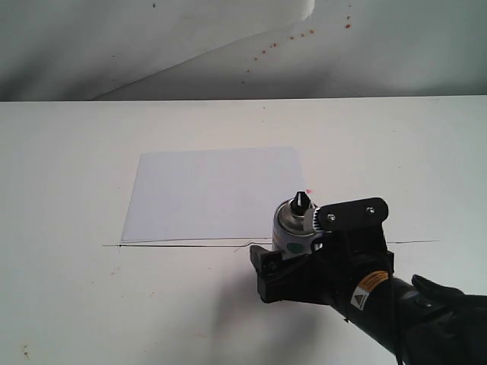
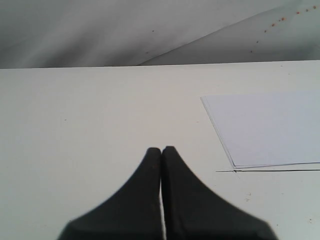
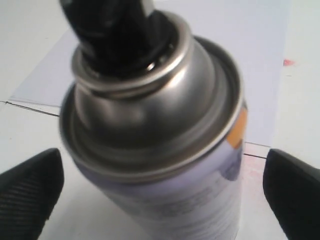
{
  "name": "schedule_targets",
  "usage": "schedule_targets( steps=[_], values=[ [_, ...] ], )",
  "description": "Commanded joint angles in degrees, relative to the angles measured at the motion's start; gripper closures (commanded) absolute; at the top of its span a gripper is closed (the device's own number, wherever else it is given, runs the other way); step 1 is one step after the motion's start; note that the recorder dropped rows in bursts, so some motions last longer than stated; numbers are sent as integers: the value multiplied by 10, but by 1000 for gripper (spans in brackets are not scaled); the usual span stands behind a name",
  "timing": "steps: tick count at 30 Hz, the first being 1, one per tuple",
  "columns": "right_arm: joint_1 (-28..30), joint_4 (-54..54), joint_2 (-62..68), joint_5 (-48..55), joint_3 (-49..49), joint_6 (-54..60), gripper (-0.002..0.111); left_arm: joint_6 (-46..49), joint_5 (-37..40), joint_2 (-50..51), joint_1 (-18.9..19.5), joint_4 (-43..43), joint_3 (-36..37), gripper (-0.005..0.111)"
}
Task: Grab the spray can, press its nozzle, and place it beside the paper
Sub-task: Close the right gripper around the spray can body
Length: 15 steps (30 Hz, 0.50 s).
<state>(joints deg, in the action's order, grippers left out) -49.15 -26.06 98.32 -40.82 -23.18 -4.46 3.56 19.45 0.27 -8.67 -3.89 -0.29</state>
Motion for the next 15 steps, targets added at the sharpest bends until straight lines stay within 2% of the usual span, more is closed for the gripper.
schedule_targets(
  steps=[1,5,8,15],
  values=[
    [0,-6,1,-10,-3,8,3,-1,-8,-3,-3,0,3,107],
    [0,-6,1,-10,-3,8,10,-1,-8,-3,-3,0,3,107],
    [0,-6,1,-10,-3,8,27,-1,-8,-3,-3,0,3,107],
    [0,0,1,-9,-3,8,96,-1,-8,-3,-3,0,3,107]
  ],
)
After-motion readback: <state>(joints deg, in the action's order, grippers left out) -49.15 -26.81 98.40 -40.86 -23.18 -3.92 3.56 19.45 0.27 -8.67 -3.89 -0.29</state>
